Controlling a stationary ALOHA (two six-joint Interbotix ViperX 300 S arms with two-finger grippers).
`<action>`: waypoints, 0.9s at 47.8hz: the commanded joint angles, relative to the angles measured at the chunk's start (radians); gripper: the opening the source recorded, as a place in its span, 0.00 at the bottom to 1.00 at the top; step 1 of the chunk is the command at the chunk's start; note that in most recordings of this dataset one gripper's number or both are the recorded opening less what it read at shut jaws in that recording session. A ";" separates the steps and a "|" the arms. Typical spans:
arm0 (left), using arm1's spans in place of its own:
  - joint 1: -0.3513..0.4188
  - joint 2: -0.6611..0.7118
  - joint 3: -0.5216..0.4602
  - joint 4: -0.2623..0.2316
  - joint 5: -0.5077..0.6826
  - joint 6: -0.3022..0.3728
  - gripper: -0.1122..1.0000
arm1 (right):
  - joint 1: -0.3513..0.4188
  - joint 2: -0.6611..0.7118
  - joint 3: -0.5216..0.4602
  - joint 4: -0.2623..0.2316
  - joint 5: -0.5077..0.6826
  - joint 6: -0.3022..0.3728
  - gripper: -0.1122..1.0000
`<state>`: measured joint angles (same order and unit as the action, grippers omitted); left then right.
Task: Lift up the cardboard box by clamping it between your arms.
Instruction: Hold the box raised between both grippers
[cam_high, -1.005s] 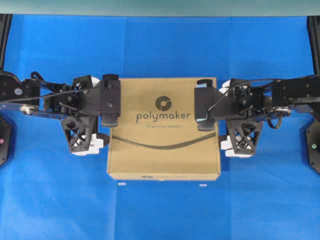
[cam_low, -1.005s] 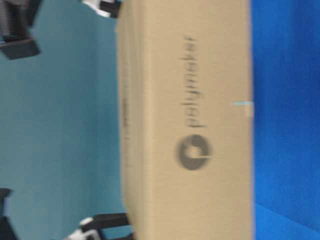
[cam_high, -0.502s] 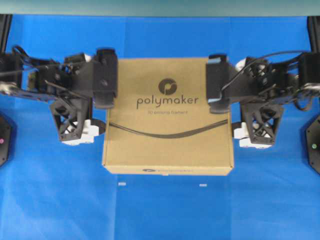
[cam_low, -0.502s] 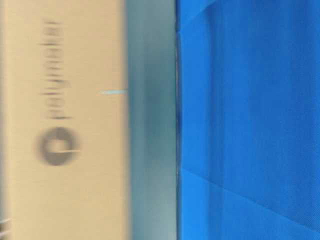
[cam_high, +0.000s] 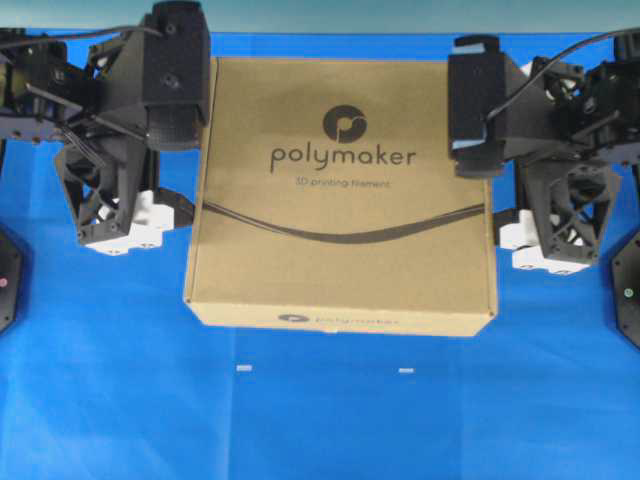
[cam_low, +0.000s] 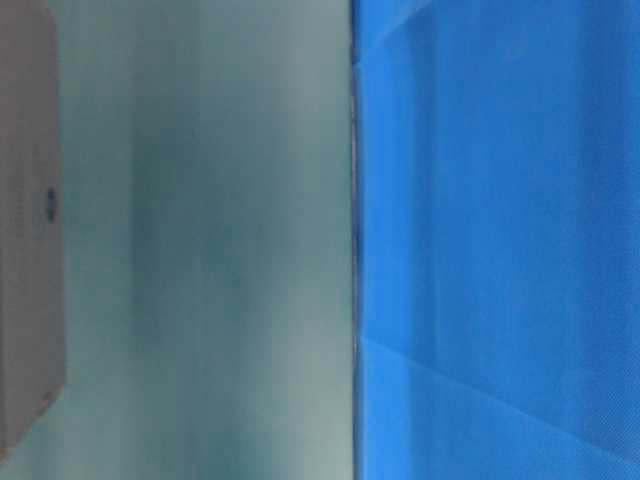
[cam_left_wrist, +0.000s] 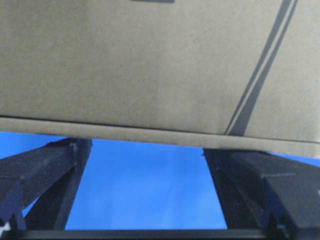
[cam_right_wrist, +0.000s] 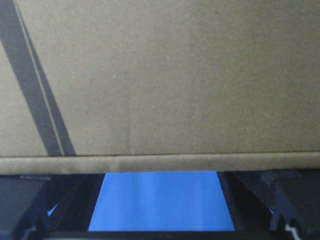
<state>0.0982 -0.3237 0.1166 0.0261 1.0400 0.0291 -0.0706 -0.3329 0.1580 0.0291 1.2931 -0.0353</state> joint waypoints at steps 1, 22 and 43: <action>0.012 0.018 -0.084 -0.003 -0.015 -0.011 0.88 | 0.012 0.011 -0.060 0.003 -0.011 0.025 0.99; 0.015 0.081 -0.173 -0.003 0.040 -0.006 0.88 | 0.015 0.009 -0.067 0.000 0.005 0.025 0.99; 0.023 0.071 -0.104 0.003 0.000 -0.005 0.88 | 0.009 0.008 0.026 -0.002 -0.081 0.014 0.99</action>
<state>0.0997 -0.2669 0.0153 0.0230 1.1213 0.0399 -0.0690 -0.3405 0.1687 0.0230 1.3116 -0.0353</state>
